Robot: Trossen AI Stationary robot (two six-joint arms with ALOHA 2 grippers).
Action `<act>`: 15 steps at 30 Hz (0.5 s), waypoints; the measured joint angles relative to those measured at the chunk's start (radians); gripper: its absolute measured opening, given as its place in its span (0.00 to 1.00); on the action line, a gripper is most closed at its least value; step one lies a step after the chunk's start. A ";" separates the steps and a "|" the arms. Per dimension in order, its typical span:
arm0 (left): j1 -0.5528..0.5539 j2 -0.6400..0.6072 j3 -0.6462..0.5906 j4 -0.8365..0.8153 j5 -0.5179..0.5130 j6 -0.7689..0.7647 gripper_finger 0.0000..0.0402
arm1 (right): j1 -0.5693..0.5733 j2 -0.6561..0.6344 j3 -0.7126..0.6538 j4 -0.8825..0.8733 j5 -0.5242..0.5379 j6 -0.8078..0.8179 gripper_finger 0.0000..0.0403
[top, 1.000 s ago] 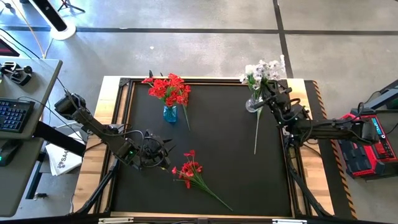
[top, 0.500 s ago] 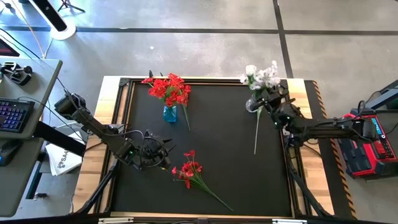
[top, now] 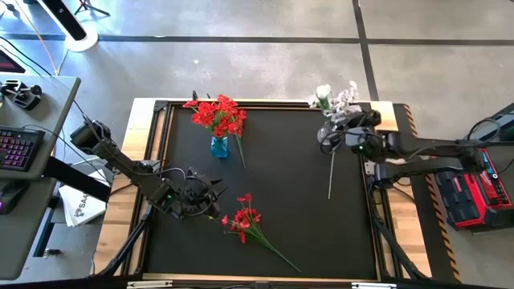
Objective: Sort flowers into vase by color
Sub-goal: Put the bottom red flowers into the blue vase
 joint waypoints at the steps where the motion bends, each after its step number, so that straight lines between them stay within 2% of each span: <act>1: 0.000 0.000 0.000 0.000 0.000 0.000 0.34 | 0.010 0.000 0.036 -0.060 -0.014 0.031 0.52; 4: 0.000 0.000 0.000 0.000 0.000 0.007 0.34 | 0.052 0.000 0.128 -0.166 -0.050 0.084 0.51; 7: 0.000 0.000 0.000 0.018 0.000 0.037 0.34 | 0.121 0.000 0.187 -0.190 -0.074 0.084 0.48; 11: 0.000 0.000 0.000 0.085 -0.002 0.115 0.34 | 0.250 0.000 0.189 -0.081 -0.085 -0.008 0.43; 15: 0.001 0.027 0.000 0.211 -0.017 0.242 0.34 | 0.384 0.003 0.129 0.029 -0.102 -0.053 0.37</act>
